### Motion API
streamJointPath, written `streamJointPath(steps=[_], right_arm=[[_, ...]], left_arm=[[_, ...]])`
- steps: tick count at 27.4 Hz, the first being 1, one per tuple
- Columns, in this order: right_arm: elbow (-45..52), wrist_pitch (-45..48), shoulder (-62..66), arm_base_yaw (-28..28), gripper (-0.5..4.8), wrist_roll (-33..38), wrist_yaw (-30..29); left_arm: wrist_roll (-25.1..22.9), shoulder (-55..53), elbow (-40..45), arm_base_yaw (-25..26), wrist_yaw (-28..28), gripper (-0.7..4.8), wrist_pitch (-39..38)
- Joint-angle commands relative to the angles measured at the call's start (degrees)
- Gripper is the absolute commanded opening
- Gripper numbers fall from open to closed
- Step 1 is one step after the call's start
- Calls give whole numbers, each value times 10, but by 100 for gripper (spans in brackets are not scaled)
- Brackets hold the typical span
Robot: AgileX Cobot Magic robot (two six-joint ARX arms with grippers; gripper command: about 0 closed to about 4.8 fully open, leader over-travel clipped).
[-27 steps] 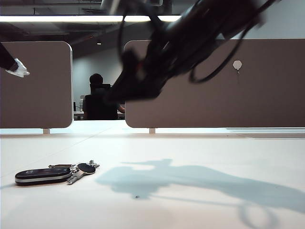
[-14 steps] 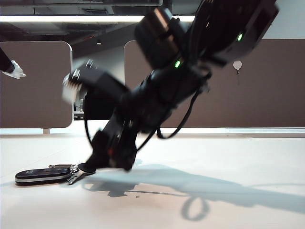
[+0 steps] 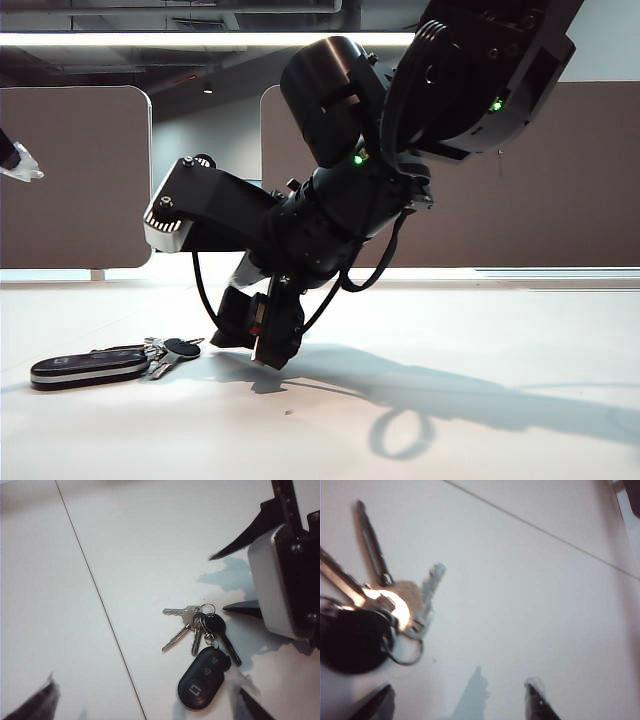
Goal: Hang the bunch of keys on the hook.
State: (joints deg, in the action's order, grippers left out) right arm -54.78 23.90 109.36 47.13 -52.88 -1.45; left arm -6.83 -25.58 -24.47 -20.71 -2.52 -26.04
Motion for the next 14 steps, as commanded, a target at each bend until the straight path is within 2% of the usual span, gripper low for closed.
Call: streamJointPath(steps=[1, 4, 6, 9, 10, 11, 14], right_arm=[[-5, 11, 11, 2, 331, -1, -39], [-5, 18, 26, 1, 329, -1, -34], [-5, 17, 29, 0, 286, -1, -33], [-5, 17, 32, 0, 108, -1, -32], [-5, 17, 32, 0, 76, -1, -32], [-5, 17, 32, 1, -3, -1, -32], [-5, 21, 32, 1, -6, -1, -32]], left_arm=[[0, 1, -5, 0, 0, 479, -4], [0, 1, -5, 0, 0, 479, -11], [0, 1, -5, 0, 0, 479, -15], [0, 1, -5, 0, 0, 479, -15], [0, 1, -5, 0, 0, 479, -16], [0, 1, -5, 0, 0, 479, -16], [0, 1, -5, 0, 0, 479, -16]])
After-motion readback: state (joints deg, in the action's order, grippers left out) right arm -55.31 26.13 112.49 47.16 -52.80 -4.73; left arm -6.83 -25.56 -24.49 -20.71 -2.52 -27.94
